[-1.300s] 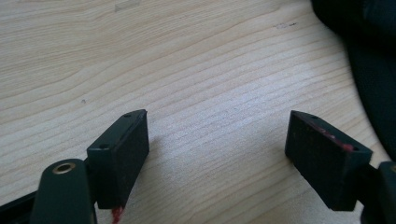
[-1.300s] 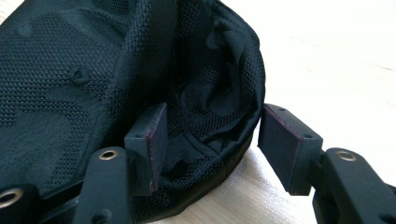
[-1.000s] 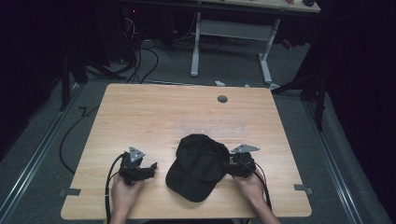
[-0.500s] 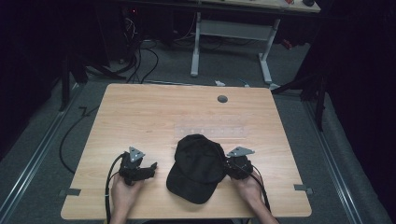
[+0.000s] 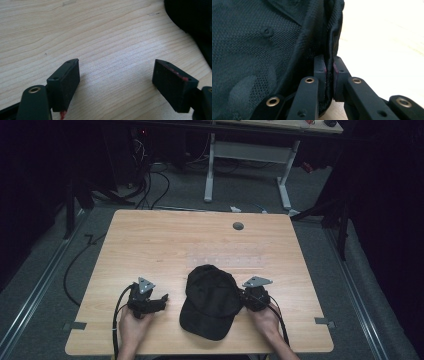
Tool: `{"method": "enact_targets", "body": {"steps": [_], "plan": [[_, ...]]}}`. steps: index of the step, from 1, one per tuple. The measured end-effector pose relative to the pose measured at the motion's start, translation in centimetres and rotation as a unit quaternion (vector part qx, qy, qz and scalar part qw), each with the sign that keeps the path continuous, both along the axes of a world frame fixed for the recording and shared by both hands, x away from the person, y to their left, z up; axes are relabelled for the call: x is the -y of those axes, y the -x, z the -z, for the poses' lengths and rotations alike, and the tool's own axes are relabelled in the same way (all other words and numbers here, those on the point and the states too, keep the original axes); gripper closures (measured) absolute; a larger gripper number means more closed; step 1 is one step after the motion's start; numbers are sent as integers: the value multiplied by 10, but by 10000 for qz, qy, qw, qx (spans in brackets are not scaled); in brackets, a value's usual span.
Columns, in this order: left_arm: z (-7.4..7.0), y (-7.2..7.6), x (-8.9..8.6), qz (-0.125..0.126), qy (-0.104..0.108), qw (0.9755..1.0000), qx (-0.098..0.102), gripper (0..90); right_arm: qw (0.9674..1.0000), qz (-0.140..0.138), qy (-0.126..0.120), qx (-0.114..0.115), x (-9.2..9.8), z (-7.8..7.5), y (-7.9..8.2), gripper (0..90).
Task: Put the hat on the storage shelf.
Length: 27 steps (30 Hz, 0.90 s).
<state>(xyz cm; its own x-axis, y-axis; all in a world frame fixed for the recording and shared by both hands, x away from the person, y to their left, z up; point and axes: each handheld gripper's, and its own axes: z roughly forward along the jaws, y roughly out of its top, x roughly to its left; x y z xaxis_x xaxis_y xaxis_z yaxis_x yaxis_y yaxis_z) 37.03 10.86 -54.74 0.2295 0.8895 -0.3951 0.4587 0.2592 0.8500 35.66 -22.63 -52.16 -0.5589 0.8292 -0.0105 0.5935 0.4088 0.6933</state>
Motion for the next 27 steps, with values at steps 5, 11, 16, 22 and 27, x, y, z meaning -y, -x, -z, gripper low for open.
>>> {"method": "enact_targets", "body": {"steps": [5,11,16,22,27], "plan": [[0,0,0,2,-2,10000,-2,223,9996,-104,-259,12,6,-7,-2,847],[0,0,0,2,0,10000,-3,223,9989,-133,-452,57,13,-14,-1,848],[0,0,0,1,5,10000,-3,223,9980,-252,-554,154,15,-23,-1,849],[0,0,0,12,10,10000,0,227,9964,-357,-719,285,18,-38,-3,850],[0,0,0,-12,10,10000,23,247,9944,-479,-889,306,20,-47,-4,852]]}}
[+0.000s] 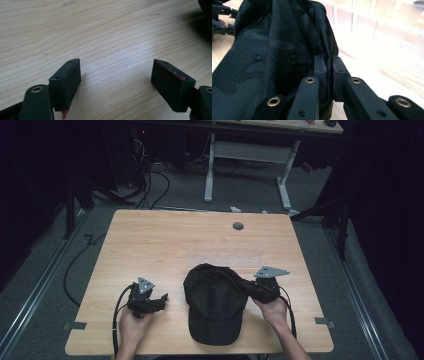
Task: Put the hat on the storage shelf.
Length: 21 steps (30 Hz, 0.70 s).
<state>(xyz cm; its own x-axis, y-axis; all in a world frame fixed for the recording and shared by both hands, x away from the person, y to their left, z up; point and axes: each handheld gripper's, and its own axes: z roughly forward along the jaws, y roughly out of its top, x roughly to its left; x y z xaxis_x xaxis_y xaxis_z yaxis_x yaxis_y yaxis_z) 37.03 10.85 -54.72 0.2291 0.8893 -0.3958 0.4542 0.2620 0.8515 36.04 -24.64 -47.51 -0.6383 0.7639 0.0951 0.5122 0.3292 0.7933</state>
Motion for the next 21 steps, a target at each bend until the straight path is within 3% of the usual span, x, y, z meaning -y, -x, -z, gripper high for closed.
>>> {"method": "enact_targets", "body": {"steps": [13,16,18,21], "plan": [[-1,2,1,230,5,9997,-96,198,9986,-286,-398,205,5,-30,-5,854],[-7,4,-4,383,494,9979,-180,186,9980,-397,-411,276,2,-37,-6,855],[-12,6,-7,486,665,9965,-132,180,9975,-454,-436,323,1,-42,-7,855],[-21,11,-8,729,966,9926,-138,162,9967,-507,-499,379,0,-48,-7,856]]}}
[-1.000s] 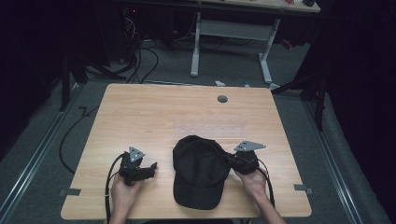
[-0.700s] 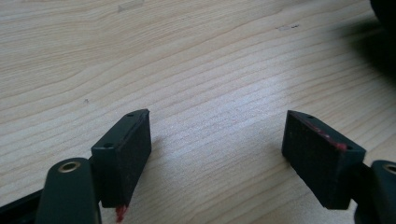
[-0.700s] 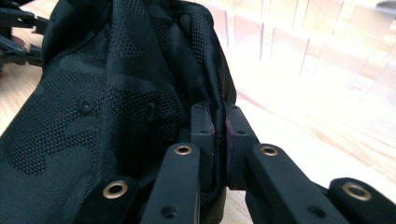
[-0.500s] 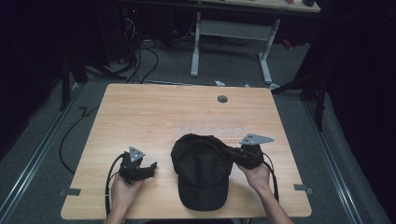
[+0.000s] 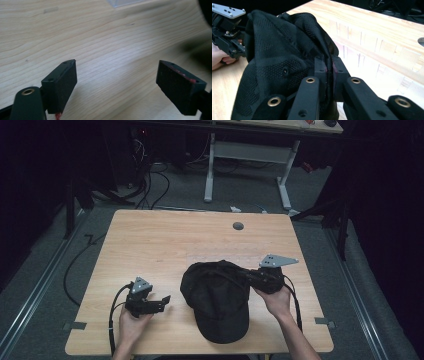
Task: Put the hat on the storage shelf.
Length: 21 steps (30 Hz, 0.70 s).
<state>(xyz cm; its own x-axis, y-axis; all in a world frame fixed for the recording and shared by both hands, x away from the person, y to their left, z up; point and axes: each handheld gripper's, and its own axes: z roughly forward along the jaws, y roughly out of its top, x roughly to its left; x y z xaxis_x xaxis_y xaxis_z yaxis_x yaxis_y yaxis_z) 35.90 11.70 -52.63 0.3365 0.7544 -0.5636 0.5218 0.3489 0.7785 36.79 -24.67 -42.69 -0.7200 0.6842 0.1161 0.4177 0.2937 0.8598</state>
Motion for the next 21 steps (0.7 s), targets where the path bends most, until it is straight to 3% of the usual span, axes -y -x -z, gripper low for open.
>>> {"method": "enact_targets", "body": {"steps": [5,9,12,17,21], "plan": [[-11,9,5,482,278,9984,28,145,9999,-57,-85,77,1,-9,0,856],[-20,14,14,833,388,9958,27,131,9997,-104,-165,131,3,-16,0,857],[-25,16,21,1071,356,9936,39,120,9995,-143,-174,214,3,-22,0,857],[-33,18,29,1361,432,9897,55,129,9991,-181,-194,342,4,-33,0,857],[-37,18,33,1453,473,9882,75,144,9985,-225,-235,438,4,-41,0,857]]}}
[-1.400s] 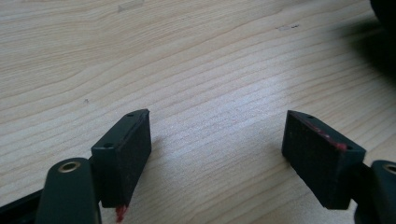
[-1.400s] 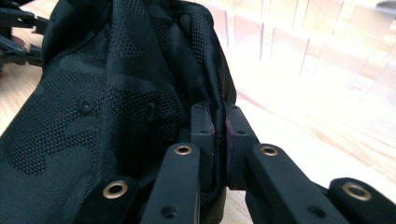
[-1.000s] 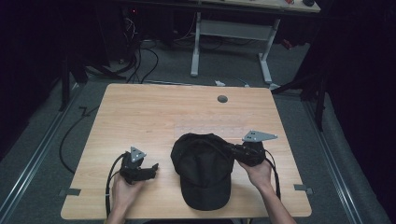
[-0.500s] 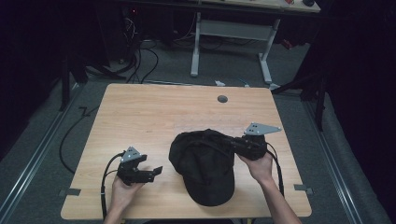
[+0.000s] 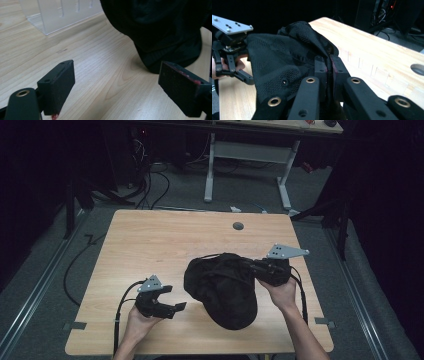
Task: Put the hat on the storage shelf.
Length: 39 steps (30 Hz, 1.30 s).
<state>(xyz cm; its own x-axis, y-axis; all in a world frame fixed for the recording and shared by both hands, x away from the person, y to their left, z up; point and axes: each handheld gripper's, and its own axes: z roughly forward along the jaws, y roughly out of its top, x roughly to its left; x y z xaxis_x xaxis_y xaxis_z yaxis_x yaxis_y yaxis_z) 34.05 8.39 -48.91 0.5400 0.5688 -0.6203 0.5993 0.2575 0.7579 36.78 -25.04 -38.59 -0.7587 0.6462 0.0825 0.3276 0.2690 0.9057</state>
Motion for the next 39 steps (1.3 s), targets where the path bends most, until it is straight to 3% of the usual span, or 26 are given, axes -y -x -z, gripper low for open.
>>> {"method": "enact_targets", "body": {"steps": [4,20,26,39], "plan": [[-3,-1,3,86,93,9999,17,149,9999,-72,-58,66,-1,-5,0,857],[-11,-6,27,375,86,9992,95,142,9985,-373,-334,209,-6,-21,1,857],[-15,-7,31,512,210,9984,105,144,9972,-531,-451,274,-7,-26,2,857],[-17,-7,37,690,393,9968,72,199,9943,-789,-678,229,-10,-24,-3,856]]}}
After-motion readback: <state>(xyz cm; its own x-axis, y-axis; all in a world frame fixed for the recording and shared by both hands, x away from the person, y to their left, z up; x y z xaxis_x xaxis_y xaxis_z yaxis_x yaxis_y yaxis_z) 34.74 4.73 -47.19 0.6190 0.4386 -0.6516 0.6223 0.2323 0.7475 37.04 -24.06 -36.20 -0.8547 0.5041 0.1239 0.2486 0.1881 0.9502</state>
